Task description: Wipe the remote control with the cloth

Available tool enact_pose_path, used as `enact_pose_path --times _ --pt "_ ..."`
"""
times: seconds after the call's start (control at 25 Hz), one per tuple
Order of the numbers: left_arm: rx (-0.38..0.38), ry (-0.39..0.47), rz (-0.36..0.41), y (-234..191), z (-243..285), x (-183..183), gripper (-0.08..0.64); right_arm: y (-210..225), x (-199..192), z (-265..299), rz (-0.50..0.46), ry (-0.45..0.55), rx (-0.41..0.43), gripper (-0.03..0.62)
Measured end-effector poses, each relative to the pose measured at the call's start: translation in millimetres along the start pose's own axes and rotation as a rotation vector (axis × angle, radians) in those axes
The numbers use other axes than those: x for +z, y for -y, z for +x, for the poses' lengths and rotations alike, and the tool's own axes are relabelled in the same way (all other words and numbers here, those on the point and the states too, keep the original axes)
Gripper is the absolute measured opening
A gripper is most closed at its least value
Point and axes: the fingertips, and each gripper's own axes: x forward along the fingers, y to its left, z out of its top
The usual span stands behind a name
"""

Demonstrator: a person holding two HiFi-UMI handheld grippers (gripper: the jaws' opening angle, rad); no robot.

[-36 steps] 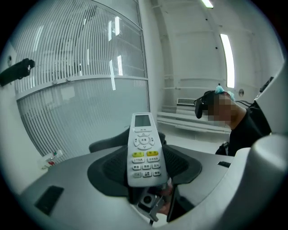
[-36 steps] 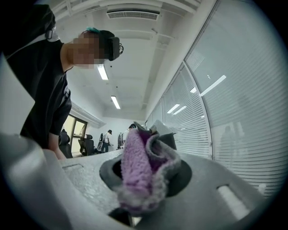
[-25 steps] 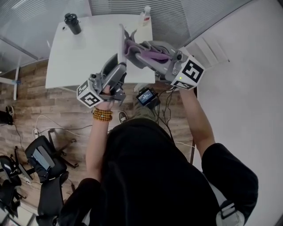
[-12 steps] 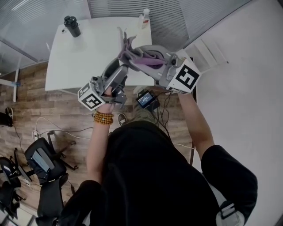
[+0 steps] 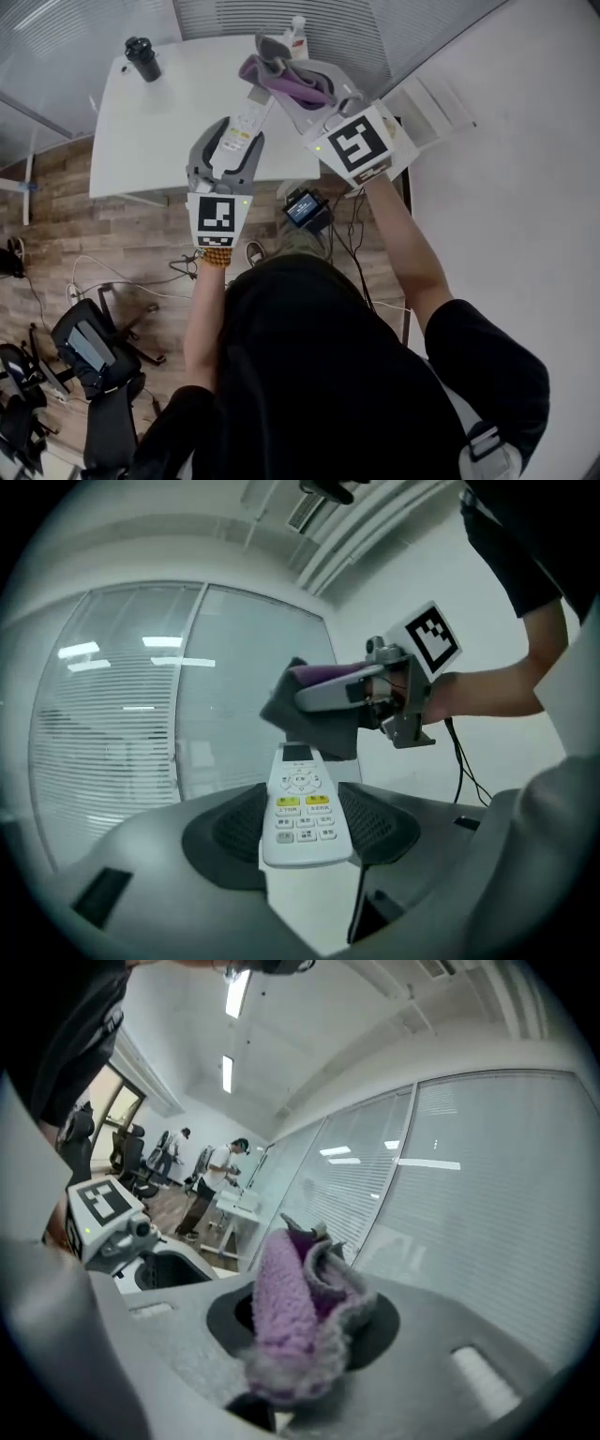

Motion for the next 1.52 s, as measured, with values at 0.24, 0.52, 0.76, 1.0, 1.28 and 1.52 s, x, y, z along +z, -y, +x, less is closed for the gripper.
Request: enact_pose_path --times 0.24,0.52,0.76,1.0,1.28,1.52 --pt "0.074 -0.021 0.130 0 -6 -4 0.252 -58 -11 19 0.014 -0.161 0.228 0.071" --pt "0.101 -0.019 0.161 2 -9 -7 0.251 -113 -6 6 -0.072 -0.255 0.439 0.071" --pt "0.107 -0.031 0.185 3 -7 -12 0.252 -140 9 -23 0.021 -0.259 0.665 0.071" --pt "0.128 0.006 0.225 14 -12 9 0.251 -120 -9 -11 0.068 -0.372 0.595 0.071" --pt "0.136 0.026 0.240 16 -14 14 0.252 -4 -26 -5 0.054 -0.422 0.218 0.071" --pt "0.134 0.003 0.229 15 -13 2 0.252 43 -13 -18 -0.050 -0.399 -0.089 0.071"
